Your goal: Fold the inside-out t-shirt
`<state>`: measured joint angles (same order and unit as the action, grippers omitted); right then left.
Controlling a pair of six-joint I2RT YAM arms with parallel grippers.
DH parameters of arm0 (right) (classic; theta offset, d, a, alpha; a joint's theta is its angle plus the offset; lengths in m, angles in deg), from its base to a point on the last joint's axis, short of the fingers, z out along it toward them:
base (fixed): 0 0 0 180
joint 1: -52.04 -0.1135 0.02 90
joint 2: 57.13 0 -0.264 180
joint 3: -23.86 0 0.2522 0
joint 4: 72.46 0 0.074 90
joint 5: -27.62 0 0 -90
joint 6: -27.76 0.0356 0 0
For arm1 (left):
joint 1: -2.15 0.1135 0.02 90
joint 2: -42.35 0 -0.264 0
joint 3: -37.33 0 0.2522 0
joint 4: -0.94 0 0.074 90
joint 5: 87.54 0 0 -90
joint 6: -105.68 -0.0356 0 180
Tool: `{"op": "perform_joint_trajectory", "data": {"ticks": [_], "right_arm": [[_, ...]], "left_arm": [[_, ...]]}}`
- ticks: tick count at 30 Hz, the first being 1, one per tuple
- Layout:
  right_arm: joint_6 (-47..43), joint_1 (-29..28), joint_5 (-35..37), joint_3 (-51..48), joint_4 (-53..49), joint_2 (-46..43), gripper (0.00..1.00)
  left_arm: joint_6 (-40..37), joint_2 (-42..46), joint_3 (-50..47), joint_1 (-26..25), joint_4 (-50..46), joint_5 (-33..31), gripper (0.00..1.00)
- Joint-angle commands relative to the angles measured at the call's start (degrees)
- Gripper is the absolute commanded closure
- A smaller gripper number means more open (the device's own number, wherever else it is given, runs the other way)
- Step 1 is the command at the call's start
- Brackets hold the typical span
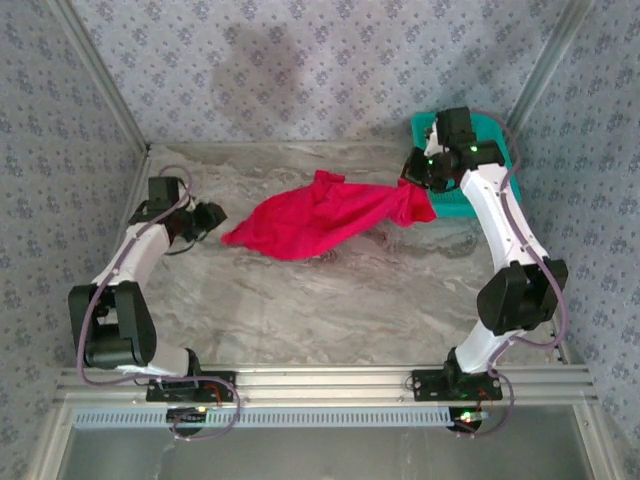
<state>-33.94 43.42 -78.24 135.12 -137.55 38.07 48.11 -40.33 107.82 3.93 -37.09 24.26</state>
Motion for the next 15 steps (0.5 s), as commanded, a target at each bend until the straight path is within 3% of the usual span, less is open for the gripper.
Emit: {"op": "perform_joint_trajectory", "data": {"ticks": [1,4,9,15], "right_arm": [[0.7,-0.2,-0.9,-0.1,3.6,-1.0,1.0],[0.7,-0.6,-1.4,0.3,3.6,-0.2,1.0],[0.6,-0.7,-2.1,0.9,3.2,0.3,1.0],[0.4,-0.5,-2.8,1.2,3.1,0.4,1.0]], "left_arm": [[-2.4,1.4,1.3,-3.6,-0.3,-6.4,0.57],[-4.0,-1.1,2.7,-7.5,-1.9,-8.9,0.55],[-3.7,-5.1,1.9,-8.3,-2.0,-11.3,0.55],[-6.4,-9.9,3.7,-8.9,-4.2,-16.4,0.67]]}}
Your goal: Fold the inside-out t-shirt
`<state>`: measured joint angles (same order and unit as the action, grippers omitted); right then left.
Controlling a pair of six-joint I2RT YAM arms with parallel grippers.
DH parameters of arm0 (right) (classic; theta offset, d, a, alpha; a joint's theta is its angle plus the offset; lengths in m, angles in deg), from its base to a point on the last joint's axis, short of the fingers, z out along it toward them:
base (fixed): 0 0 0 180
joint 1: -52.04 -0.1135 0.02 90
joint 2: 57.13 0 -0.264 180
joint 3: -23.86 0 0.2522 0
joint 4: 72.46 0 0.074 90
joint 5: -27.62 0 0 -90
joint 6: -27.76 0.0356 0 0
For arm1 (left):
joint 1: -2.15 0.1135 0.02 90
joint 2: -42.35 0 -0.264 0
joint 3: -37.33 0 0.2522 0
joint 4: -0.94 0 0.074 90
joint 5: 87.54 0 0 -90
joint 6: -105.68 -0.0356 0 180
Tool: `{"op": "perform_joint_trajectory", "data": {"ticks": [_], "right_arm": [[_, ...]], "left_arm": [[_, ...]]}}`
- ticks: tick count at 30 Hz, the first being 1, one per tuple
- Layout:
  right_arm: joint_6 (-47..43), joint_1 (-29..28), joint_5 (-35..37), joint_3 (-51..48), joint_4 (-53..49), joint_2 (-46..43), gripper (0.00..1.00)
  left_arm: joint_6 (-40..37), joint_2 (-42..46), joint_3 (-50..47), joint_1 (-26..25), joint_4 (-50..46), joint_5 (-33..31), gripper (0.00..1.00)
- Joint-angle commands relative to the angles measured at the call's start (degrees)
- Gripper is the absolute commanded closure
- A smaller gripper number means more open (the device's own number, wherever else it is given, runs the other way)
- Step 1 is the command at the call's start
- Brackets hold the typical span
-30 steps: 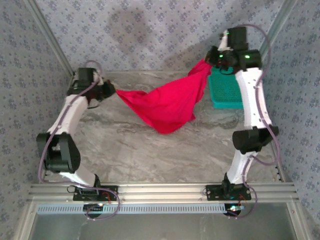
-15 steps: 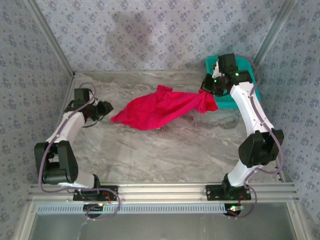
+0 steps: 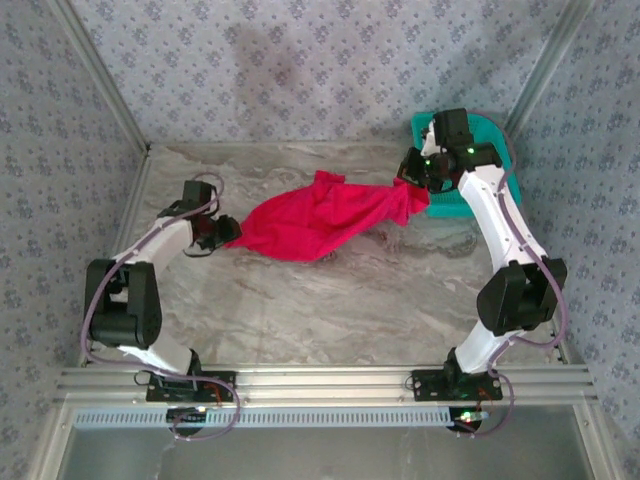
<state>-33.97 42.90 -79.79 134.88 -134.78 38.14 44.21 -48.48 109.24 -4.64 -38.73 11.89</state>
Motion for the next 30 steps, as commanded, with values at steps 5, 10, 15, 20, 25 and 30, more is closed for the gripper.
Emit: {"op": "perform_joint_trajectory", "data": {"ticks": [5,10,15,20,25,30], "right_arm": [[0.5,0.3,-2.2,1.4,0.5,0.5,1.0],[0.6,0.6,-2.9,1.8,0.6,0.6,1.0],[0.6,1.0,-3.1,2.2,0.4,0.6,1.0],[0.7,1.0,-3.7,2.3,0.4,0.5,1.0],[1.1,1.0,-4.5,2.3,1.0,0.5,1.0],[1.3,1.0,-4.9,2.5,1.1,0.1,1.0]], "left_arm": [[-4.3,-6.6,4.5,-0.8,-4.7,-6.6,0.7],[-3.9,-9.4,4.7,-0.8,-3.8,-8.7,0.7],[-3.4,-10.2,5.2,-0.9,-3.0,-10.2,0.73],[-3.8,-10.4,6.2,-0.8,-3.1,-12.1,0.77],[-3.8,-11.5,7.0,-0.7,-2.6,-12.4,0.81],[-4.3,-12.4,8.3,-0.7,-2.4,-13.2,0.86]]}}
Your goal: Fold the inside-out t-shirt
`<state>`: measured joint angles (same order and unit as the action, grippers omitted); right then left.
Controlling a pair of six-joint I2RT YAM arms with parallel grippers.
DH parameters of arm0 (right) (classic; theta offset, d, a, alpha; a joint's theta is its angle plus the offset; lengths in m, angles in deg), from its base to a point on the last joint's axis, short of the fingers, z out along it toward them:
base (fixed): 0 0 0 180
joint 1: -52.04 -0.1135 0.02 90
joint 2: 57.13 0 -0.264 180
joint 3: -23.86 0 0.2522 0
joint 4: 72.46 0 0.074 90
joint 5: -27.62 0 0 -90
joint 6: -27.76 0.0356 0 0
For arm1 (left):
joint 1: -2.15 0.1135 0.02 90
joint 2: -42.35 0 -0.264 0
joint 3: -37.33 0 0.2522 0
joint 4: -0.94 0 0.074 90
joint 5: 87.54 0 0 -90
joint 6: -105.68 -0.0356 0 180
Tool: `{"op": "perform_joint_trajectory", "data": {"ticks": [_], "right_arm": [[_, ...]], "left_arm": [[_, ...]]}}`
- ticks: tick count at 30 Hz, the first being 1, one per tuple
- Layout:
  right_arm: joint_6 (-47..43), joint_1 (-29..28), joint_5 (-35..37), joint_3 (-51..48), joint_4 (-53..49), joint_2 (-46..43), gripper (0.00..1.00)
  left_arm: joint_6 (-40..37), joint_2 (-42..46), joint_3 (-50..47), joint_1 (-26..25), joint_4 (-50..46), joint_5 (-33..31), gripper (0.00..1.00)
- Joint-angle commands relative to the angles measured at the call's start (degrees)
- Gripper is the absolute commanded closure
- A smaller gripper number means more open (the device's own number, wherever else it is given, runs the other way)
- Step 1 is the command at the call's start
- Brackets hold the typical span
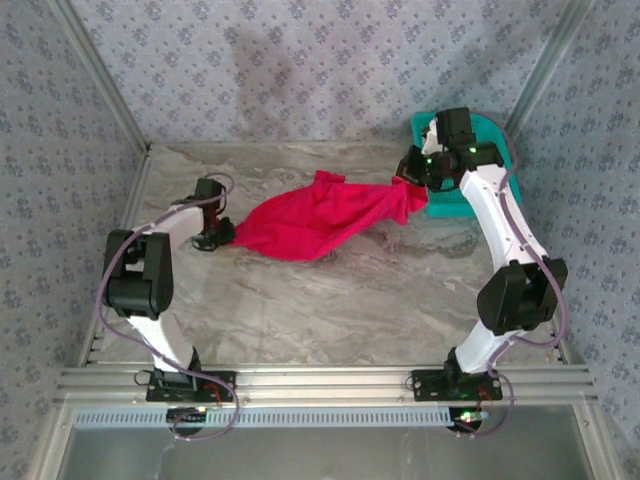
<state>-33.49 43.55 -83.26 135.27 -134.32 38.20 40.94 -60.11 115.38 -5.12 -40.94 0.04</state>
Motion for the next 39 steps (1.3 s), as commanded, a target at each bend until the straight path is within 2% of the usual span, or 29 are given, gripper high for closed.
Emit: {"op": "perform_joint_trajectory", "data": {"ticks": [1,3,4,7,9,12,16,20,23,27,30,34,39], "right_arm": [[0.8,0.3,-1.5,2.2,0.6,0.0,1.0],[0.9,0.4,-1.5,2.2,0.7,0.0,1.0],[1.0,0.4,-1.6,2.3,0.7,-0.1,1.0],[1.1,0.6,-2.1,3.9,0.0,-0.1,1.0],[1.3,1.2,-2.6,5.9,-0.4,-0.3,1.0],[1.3,3.7,-3.5,8.8,-1.5,-1.7,1.0],[2.8,9.9,-4.1,10.9,-2.8,-5.4,1.0],[5.9,15.3,-5.8,9.0,-0.4,-9.5,1.0],[7.5,15.7,-7.0,7.5,2.5,-11.2,1.0],[9.0,13.0,-7.9,6.8,3.5,-11.3,1.0],[9.3,11.3,-8.2,6.8,3.9,-11.2,1.0],[9.4,10.9,-9.4,8.6,2.7,-11.6,1.0],[9.5,10.9,-10.4,12.7,1.3,-13.2,1.0]], "left_arm": [[-1.2,-0.8,2.4,-0.3,-0.1,-1.5,0.88],[-1.3,-0.7,2.7,-0.2,-0.1,-1.6,0.98],[-1.3,-0.6,2.9,-0.3,-0.1,-1.5,1.0],[-1.4,1.1,5.4,-0.2,-1.9,0.2,1.0],[-1.0,4.2,7.5,0.4,-2.7,3.8,1.0],[1.9,11.5,9.7,3.4,-1.4,12.2,1.0],[9.3,20.9,11.7,12.6,4.0,27.4,1.0],[17.0,24.8,14.5,20.6,9.0,40.1,1.0],[21.1,26.0,15.2,22.8,12.3,45.8,1.0],[28.6,26.3,12.2,23.1,20.4,51.5,1.0],[32.5,26.0,10.6,23.4,24.1,52.8,1.0],[32.8,25.9,12.7,24.7,22.3,51.4,1.0],[31.6,26.5,19.7,24.9,16.7,49.2,1.0]]}}
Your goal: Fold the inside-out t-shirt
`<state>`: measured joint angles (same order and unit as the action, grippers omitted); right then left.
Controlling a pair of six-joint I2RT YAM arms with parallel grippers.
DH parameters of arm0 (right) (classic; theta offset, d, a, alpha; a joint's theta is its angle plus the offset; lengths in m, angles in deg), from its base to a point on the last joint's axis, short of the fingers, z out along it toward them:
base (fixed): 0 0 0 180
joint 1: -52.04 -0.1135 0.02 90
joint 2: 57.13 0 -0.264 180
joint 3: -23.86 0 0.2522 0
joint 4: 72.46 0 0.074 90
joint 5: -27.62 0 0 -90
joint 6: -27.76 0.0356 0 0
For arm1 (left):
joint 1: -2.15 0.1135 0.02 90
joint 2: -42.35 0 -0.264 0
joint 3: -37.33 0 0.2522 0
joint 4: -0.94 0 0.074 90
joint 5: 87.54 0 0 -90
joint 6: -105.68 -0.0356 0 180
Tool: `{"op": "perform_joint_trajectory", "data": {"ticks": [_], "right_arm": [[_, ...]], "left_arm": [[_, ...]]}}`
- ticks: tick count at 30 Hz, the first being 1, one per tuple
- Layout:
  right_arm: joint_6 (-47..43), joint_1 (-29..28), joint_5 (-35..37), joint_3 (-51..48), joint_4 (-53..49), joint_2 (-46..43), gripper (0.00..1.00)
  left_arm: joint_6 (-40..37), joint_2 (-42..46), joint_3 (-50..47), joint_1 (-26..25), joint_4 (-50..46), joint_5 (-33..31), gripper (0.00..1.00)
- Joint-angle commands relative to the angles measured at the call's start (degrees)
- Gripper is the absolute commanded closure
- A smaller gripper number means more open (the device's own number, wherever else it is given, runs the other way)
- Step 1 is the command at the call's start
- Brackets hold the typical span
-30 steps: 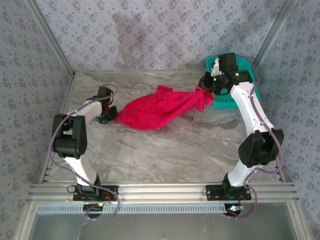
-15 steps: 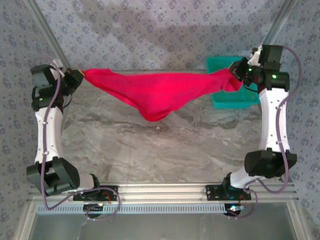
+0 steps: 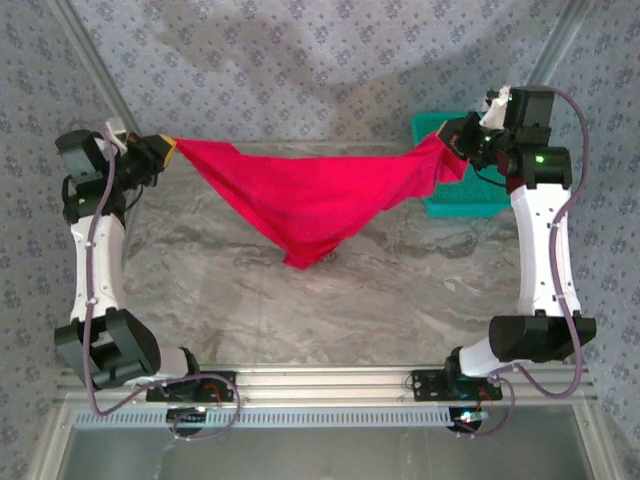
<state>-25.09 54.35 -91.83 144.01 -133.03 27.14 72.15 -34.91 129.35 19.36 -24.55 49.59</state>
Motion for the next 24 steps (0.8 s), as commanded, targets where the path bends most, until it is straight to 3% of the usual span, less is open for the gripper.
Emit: {"op": "perform_joint_trajectory", "data": {"ticks": [1,8,14,20,23,24], "right_arm": [[1.4,0.2,-2.2,4.5,0.0,-2.8,1.0],[1.9,0.2,-1.4,5.2,-0.1,-7.5,1.0],[4.4,-1.7,0.7,-5.2,5.7,-7.1,1.0],[5.7,-7.3,8.5,-13.4,11.3,2.2,1.0],[6.0,-7.9,12.7,-12.3,11.6,10.1,1.0],[6.1,-7.9,13.2,-11.1,10.8,13.0,1.0]], "left_arm": [[0.2,1.6,7.5,0.5,-0.8,-1.0,1.0],[-5.5,3.8,16.6,0.8,-11.3,-5.1,1.0],[-9.0,-0.7,13.4,-0.4,-13.4,-5.2,1.0],[-21.1,-17.5,21.4,-10.2,-22.9,-16.0,1.0],[-24.7,-32.2,35.3,-12.9,-30.4,-19.4,1.0],[-25.8,-37.1,41.4,-13.6,-33.5,-20.4,0.92]]}}
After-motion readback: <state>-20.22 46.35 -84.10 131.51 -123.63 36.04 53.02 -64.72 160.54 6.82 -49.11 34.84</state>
